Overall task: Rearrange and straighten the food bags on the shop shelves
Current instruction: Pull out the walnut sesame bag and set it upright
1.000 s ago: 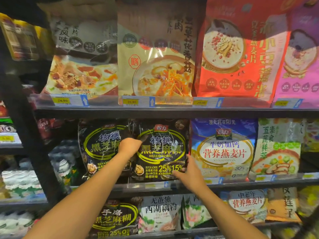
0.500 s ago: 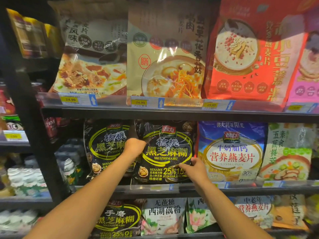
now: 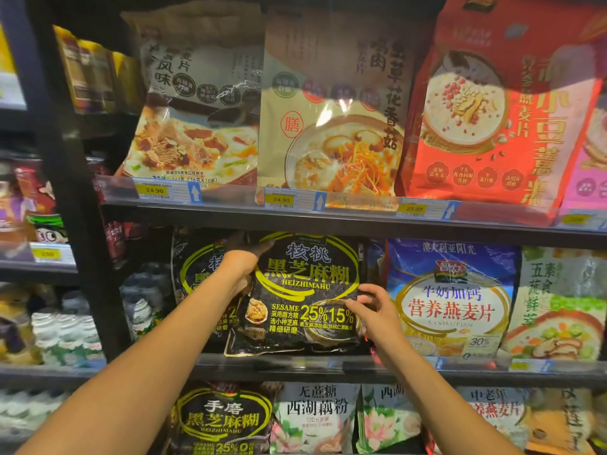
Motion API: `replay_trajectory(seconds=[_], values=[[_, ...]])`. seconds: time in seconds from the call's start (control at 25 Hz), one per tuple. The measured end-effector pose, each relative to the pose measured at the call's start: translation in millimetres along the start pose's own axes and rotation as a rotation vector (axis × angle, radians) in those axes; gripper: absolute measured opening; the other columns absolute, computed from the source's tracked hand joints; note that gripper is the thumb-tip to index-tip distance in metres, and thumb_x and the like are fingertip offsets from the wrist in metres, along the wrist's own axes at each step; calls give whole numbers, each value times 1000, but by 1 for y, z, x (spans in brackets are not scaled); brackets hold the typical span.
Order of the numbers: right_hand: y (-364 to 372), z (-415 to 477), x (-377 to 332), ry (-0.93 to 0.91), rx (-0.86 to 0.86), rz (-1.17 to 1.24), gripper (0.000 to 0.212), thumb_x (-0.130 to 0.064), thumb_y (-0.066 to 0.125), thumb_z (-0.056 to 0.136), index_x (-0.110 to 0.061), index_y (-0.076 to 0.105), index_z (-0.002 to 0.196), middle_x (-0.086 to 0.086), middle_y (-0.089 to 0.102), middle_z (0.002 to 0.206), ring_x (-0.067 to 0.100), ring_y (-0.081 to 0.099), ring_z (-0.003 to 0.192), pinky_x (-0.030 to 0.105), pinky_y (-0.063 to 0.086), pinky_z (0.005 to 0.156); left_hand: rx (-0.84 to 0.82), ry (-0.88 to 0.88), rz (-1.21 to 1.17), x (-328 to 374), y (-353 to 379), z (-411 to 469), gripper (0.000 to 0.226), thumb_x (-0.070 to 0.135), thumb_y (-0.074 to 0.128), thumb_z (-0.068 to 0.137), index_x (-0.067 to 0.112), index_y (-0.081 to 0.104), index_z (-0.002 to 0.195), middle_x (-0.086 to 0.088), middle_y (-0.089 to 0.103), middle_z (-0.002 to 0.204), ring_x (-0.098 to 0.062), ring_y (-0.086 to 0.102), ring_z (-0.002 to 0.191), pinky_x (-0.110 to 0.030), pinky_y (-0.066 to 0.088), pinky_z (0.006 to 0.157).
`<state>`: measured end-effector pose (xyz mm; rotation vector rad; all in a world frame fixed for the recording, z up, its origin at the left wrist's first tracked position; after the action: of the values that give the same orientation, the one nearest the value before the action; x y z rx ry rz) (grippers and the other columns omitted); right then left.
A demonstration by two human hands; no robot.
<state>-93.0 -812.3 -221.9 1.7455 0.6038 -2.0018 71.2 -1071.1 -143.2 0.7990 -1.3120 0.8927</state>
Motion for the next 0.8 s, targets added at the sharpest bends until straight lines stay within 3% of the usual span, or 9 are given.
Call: replay_trajectory(seconds=[0.08, 0.16, 0.2, 0.28, 0.36, 0.48, 0.6, 0.8], values=[[8, -4, 2, 3, -60, 42, 53, -10, 83, 84, -23, 58, 129, 7, 62, 115, 17, 69, 87, 29, 57, 67, -3, -51, -83, -7, -6, -4, 78, 26, 84, 84, 13, 46, 151, -7, 53, 152, -31, 52, 136, -39, 43, 109], [18, -9, 9, 39, -104, 107, 75, -7, 87, 80, -22, 48, 142, 2, 59, 126, 16, 68, 101, 42, 59, 91, 5, -107, -141, -15, -13, -9, 74, 23, 82, 86, 10, 47, 150, -6, 56, 147, -28, 56, 128, -33, 44, 101], [24, -13, 11, 46, -103, 124, 86, -9, 88, 78, -24, 40, 148, -3, 57, 132, 14, 66, 106, 44, 55, 100, 24, -139, -153, -17, -19, -14, 70, 20, 81, 88, 8, 48, 148, -6, 60, 138, -26, 61, 116, -29, 46, 93], [31, -16, 19, 65, -90, 107, 96, -14, 91, 76, -21, 36, 154, -7, 54, 136, 15, 63, 113, 40, 51, 102, 61, -167, -157, -22, -35, -22, 51, 14, 77, 91, 4, 56, 136, -8, 68, 110, -20, 63, 83, -21, 50, 66], [43, -19, 17, 89, -141, 84, 69, -11, 88, 79, -11, 56, 140, -1, 72, 124, 19, 72, 107, 38, 57, 95, 97, -158, -121, -29, -54, -26, 36, 13, 77, 91, -2, 64, 122, -6, 70, 91, -15, 63, 71, -22, 50, 52], [67, -24, 11, 51, -255, 22, 40, 0, 80, 84, -12, 70, 121, 6, 79, 111, 13, 77, 97, 34, 61, 89, 136, -127, -107, -36, -81, -26, 34, 12, 75, 92, -3, 62, 120, -13, 73, 100, -16, 68, 71, -19, 52, 46], [89, -21, 4, 41, -275, -25, 34, 4, 78, 85, -17, 70, 111, -2, 79, 103, -4, 74, 85, 14, 57, 72, 177, -100, -120, -33, -103, -26, 42, 16, 75, 92, 0, 58, 128, -16, 73, 111, -17, 70, 75, -23, 53, 53], [126, -8, -3, 40, -245, -81, 38, -12, 85, 83, -9, 65, 115, 4, 75, 119, 7, 73, 97, 27, 57, 84, 258, -10, -113, -18, -127, -14, 56, 16, 73, 95, 11, 49, 145, -5, 61, 124, -27, 59, 115, -32, 44, 88]])
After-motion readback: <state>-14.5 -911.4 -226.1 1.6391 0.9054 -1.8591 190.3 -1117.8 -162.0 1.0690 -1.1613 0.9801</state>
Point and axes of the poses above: each hand's wrist, its own z-axis towards the middle knuckle, its own y-axis out of the palm, x = y × z, the point moved 5 cm from there along z, towards the middle knuckle
